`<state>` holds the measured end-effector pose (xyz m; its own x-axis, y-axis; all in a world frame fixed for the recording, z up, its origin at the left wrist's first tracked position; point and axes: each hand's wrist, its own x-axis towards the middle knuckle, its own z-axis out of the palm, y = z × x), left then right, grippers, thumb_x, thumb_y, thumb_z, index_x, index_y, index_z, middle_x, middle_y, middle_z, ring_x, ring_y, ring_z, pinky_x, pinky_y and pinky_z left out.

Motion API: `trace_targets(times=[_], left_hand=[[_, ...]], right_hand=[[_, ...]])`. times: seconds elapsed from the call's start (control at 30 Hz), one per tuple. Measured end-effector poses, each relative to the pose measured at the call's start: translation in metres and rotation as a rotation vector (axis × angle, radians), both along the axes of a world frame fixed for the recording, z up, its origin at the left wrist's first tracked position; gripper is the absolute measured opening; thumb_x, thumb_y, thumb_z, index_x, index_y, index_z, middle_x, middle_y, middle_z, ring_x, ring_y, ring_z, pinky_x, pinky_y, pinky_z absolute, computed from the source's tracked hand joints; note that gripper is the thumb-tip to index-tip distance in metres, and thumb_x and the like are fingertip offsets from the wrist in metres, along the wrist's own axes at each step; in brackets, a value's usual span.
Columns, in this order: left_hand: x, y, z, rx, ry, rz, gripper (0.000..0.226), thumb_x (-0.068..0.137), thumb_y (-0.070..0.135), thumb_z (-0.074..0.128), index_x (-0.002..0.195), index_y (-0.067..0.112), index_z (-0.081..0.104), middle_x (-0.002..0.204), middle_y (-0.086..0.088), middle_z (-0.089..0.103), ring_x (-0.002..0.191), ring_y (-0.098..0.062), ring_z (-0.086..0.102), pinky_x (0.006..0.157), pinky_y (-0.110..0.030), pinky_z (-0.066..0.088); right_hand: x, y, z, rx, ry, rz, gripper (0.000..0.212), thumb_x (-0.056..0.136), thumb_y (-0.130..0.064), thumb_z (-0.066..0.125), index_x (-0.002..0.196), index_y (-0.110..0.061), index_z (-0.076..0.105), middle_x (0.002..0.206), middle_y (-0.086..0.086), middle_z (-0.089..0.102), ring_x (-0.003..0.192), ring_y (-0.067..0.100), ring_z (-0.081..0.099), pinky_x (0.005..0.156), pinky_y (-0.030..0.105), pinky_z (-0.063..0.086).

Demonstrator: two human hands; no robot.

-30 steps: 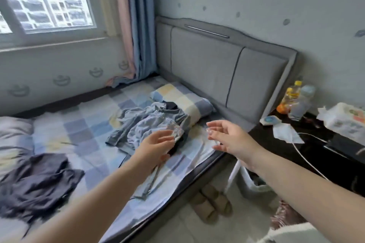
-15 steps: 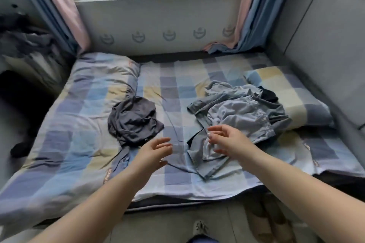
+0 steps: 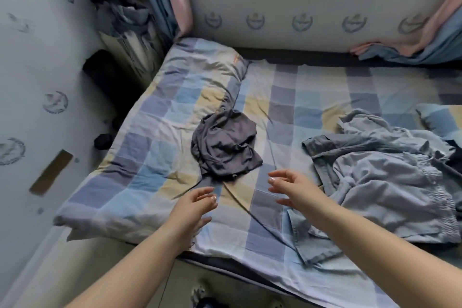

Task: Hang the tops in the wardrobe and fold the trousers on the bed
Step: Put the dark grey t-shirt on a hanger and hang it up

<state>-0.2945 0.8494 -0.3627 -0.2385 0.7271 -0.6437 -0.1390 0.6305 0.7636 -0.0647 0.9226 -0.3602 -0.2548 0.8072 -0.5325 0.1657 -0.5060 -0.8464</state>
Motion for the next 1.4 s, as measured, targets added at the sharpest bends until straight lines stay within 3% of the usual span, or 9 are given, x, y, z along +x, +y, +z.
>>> trace_targets(times=[0.1, 0.5, 0.63, 0.87, 1.0, 1.13, 1.23, 1.3, 1.4], left_hand=[[-0.029, 0.023, -0.011, -0.023, 0.006, 0.023, 0.017, 0.093, 0.012, 0.059, 0.106, 0.022, 0.062, 0.107, -0.002, 0.067, 0.095, -0.011, 0.064, 0.072, -0.027, 0.048], [-0.169, 0.148, -0.087, -0.134, -0.027, -0.082, 0.018, 0.094, 0.012, 0.057, 0.111, 0.018, 0.059, 0.109, -0.002, 0.065, 0.098, -0.014, 0.062, 0.091, -0.034, 0.045], [-0.208, 0.182, -0.142, -0.190, 0.008, -0.112, 0.016, 0.094, 0.014, 0.057, 0.109, 0.020, 0.059, 0.117, -0.004, 0.064, 0.105, -0.016, 0.061, 0.097, -0.038, 0.044], [-0.236, 0.228, -0.262, -0.209, 0.040, -0.101, 0.015, 0.095, 0.016, 0.057, 0.109, 0.020, 0.058, 0.115, -0.002, 0.063, 0.100, -0.011, 0.062, 0.092, -0.033, 0.046], [-0.242, 0.257, -0.328, -0.196, 0.059, -0.113, 0.024, 0.095, 0.014, 0.056, 0.119, 0.018, 0.055, 0.123, -0.004, 0.059, 0.110, -0.016, 0.057, 0.098, -0.038, 0.043], [-0.246, 0.293, -0.380, -0.136, 0.119, -0.072, 0.039, 0.094, 0.014, 0.057, 0.133, 0.015, 0.049, 0.126, -0.003, 0.052, 0.112, -0.015, 0.051, 0.088, -0.033, 0.045], [-0.243, 0.325, -0.407, -0.074, 0.133, 0.011, 0.040, 0.094, 0.014, 0.058, 0.133, 0.011, 0.048, 0.122, -0.004, 0.052, 0.098, -0.012, 0.054, 0.076, -0.026, 0.044], [-0.240, 0.344, -0.416, -0.031, 0.059, 0.105, 0.032, 0.094, 0.010, 0.057, 0.125, 0.011, 0.051, 0.117, -0.004, 0.057, 0.090, -0.009, 0.059, 0.083, -0.026, 0.045], [-0.231, 0.366, -0.421, 0.022, -0.065, 0.199, 0.028, 0.092, -0.002, 0.055, 0.119, 0.005, 0.055, 0.118, -0.014, 0.064, 0.102, -0.027, 0.064, 0.097, -0.042, 0.048]], right_hand=[[-0.026, 0.022, -0.016, -0.033, -0.018, 0.004, 0.008, 0.092, -0.022, 0.060, 0.100, -0.023, 0.061, 0.101, 0.000, 0.066, 0.097, 0.010, 0.064, 0.083, 0.032, 0.052], [-0.158, 0.089, -0.095, -0.135, -0.054, -0.178, 0.007, 0.093, -0.020, 0.058, 0.099, -0.023, 0.061, 0.102, -0.001, 0.064, 0.096, 0.009, 0.062, 0.071, 0.024, 0.050], [-0.195, 0.116, -0.153, -0.189, -0.059, -0.235, 0.006, 0.093, -0.021, 0.059, 0.096, -0.025, 0.061, 0.101, -0.002, 0.064, 0.093, 0.007, 0.063, 0.069, 0.023, 0.048], [-0.240, 0.168, -0.273, -0.151, -0.140, -0.154, 0.010, 0.092, -0.024, 0.060, 0.100, -0.030, 0.061, 0.107, -0.005, 0.064, 0.096, 0.006, 0.060, 0.068, 0.021, 0.046], [-0.263, 0.195, -0.338, -0.098, -0.199, -0.023, 0.023, 0.090, -0.024, 0.062, 0.113, -0.027, 0.063, 0.106, -0.002, 0.064, 0.092, 0.009, 0.057, 0.079, 0.029, 0.048], [-0.280, 0.227, -0.389, 0.110, -0.350, 0.159, 0.039, 0.089, -0.027, 0.062, 0.128, -0.030, 0.058, 0.143, -0.007, 0.041, 0.133, 0.007, 0.039, 0.108, 0.021, 0.028], [-0.291, 0.247, -0.413, 0.209, -0.373, 0.162, 0.039, 0.089, -0.028, 0.062, 0.128, -0.032, 0.057, 0.148, -0.009, 0.037, 0.134, 0.000, 0.033, 0.102, 0.011, 0.022], [-0.295, 0.255, -0.422, 0.216, -0.370, 0.147, 0.040, 0.088, -0.029, 0.063, 0.128, -0.031, 0.057, 0.147, -0.010, 0.038, 0.134, -0.001, 0.033, 0.102, 0.011, 0.023], [-0.296, 0.265, -0.426, 0.196, -0.350, 0.144, 0.046, 0.089, -0.027, 0.063, 0.133, -0.027, 0.052, 0.144, -0.008, 0.041, 0.136, 0.002, 0.031, 0.106, 0.012, 0.022]])
